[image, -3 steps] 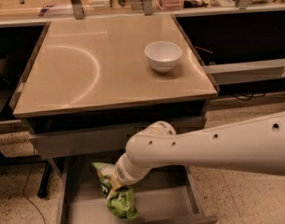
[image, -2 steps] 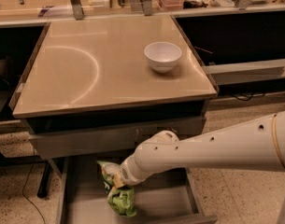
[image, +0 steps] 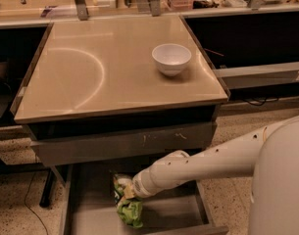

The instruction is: Place green rice chip bag into middle drawer

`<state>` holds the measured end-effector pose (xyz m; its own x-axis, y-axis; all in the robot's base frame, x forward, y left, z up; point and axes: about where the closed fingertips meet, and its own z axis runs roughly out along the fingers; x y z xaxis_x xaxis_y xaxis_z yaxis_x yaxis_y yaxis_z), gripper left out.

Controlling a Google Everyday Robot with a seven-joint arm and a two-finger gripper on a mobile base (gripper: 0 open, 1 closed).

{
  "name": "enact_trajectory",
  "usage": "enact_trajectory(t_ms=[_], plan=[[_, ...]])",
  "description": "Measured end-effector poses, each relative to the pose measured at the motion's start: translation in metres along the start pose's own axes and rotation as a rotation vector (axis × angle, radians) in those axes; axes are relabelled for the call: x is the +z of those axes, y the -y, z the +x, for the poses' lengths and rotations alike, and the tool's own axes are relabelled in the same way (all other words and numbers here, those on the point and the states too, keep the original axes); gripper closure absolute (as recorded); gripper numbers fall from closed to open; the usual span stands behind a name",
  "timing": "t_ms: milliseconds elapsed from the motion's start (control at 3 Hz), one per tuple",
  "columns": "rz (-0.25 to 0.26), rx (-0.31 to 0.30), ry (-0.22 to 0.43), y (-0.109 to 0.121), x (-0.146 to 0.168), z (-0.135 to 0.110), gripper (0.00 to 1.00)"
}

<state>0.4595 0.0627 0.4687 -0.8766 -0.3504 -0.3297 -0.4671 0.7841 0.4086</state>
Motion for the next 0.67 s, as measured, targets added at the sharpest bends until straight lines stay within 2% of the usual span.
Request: enact_trajectory(t_ms=[667], plan=[[-0.038,0.060,-0.004,0.024,0.038,0.010,1.00]])
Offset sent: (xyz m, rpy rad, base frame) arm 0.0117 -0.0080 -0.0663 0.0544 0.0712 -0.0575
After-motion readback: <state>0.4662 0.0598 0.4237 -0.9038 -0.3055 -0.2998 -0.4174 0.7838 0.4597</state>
